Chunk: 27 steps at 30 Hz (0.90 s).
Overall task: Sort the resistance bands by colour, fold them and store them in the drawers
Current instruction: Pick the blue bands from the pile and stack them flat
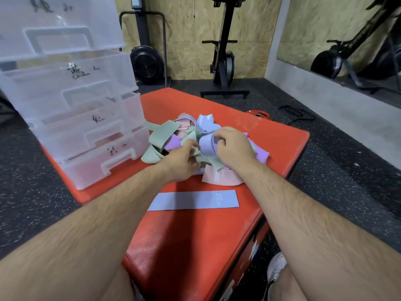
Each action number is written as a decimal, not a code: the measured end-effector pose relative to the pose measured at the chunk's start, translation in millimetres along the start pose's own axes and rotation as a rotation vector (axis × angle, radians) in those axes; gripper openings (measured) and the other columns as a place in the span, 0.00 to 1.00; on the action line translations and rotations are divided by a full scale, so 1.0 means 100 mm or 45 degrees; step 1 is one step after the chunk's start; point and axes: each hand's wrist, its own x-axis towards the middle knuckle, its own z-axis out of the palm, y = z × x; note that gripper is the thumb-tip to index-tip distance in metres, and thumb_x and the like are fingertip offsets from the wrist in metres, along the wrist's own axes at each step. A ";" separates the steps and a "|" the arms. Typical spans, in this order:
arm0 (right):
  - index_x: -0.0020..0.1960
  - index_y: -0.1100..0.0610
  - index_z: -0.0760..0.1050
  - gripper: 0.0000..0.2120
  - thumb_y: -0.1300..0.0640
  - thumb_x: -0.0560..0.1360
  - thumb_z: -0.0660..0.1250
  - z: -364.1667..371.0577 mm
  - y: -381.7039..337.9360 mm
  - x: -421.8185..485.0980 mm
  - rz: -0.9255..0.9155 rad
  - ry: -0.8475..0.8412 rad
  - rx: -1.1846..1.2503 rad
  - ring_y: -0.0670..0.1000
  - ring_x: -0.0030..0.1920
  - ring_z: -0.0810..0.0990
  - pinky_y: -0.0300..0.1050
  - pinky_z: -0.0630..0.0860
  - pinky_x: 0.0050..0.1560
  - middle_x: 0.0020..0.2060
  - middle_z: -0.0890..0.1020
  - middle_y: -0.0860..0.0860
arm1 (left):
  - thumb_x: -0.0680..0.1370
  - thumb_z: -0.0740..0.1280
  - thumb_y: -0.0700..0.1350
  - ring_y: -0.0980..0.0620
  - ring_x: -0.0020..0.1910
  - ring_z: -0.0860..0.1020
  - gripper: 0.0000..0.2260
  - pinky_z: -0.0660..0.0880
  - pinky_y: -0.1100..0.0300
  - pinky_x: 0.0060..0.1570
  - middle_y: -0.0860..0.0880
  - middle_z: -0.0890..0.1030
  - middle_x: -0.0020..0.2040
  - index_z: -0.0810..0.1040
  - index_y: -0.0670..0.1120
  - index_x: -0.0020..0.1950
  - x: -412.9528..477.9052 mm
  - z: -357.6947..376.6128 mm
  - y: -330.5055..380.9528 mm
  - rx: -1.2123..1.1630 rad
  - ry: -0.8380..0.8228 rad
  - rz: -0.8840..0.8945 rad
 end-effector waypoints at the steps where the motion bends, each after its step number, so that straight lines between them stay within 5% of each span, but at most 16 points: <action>1: 0.42 0.64 0.78 0.15 0.61 0.67 0.53 -0.03 -0.02 -0.01 -0.051 0.009 0.016 0.57 0.48 0.77 0.54 0.75 0.49 0.43 0.81 0.55 | 0.76 0.69 0.51 0.42 0.52 0.78 0.22 0.75 0.47 0.57 0.48 0.79 0.54 0.65 0.50 0.66 0.00 -0.01 0.01 0.008 0.035 -0.008; 6: 0.41 0.65 0.78 0.11 0.67 0.69 0.57 -0.09 -0.13 -0.01 -0.214 0.085 0.098 0.56 0.49 0.78 0.53 0.75 0.52 0.42 0.82 0.56 | 0.76 0.71 0.50 0.46 0.57 0.73 0.26 0.74 0.51 0.58 0.46 0.80 0.55 0.65 0.53 0.71 -0.04 -0.12 0.13 -0.210 0.291 0.042; 9: 0.42 0.60 0.79 0.09 0.68 0.72 0.61 -0.06 -0.19 -0.01 -0.284 0.124 0.145 0.51 0.47 0.77 0.47 0.74 0.50 0.41 0.80 0.50 | 0.75 0.73 0.46 0.44 0.49 0.80 0.30 0.79 0.51 0.50 0.40 0.81 0.51 0.62 0.54 0.72 -0.05 -0.17 0.22 -0.444 0.363 0.074; 15: 0.41 0.53 0.78 0.06 0.59 0.75 0.64 -0.01 -0.27 -0.06 -0.230 0.099 0.204 0.47 0.43 0.76 0.42 0.73 0.44 0.37 0.76 0.41 | 0.78 0.70 0.44 0.63 0.30 0.71 0.22 0.69 0.72 0.31 0.52 0.73 0.39 0.66 0.55 0.69 -0.19 -0.31 0.33 -0.468 0.422 0.115; 20: 0.41 0.52 0.74 0.09 0.60 0.78 0.59 0.08 -0.27 -0.06 -0.229 0.009 0.141 0.50 0.41 0.74 0.47 0.70 0.41 0.37 0.77 0.48 | 0.77 0.68 0.37 0.67 0.34 0.73 0.20 0.68 0.76 0.35 0.55 0.74 0.47 0.70 0.54 0.65 -0.26 -0.41 0.29 -0.511 0.418 0.128; 24: 0.52 0.52 0.80 0.12 0.62 0.78 0.59 0.13 -0.29 -0.08 -0.194 -0.065 0.164 0.48 0.45 0.74 0.43 0.69 0.44 0.45 0.80 0.49 | 0.73 0.69 0.30 0.67 0.32 0.74 0.25 0.69 0.74 0.33 0.53 0.73 0.46 0.69 0.48 0.67 -0.29 -0.42 0.22 -0.614 0.319 0.146; 27: 0.59 0.52 0.80 0.14 0.62 0.76 0.62 0.11 -0.35 -0.10 -0.176 -0.063 0.162 0.46 0.44 0.75 0.42 0.72 0.45 0.48 0.79 0.49 | 0.70 0.72 0.31 0.64 0.39 0.74 0.27 0.70 0.70 0.42 0.54 0.75 0.54 0.70 0.49 0.65 -0.28 -0.42 0.13 -0.476 0.236 0.252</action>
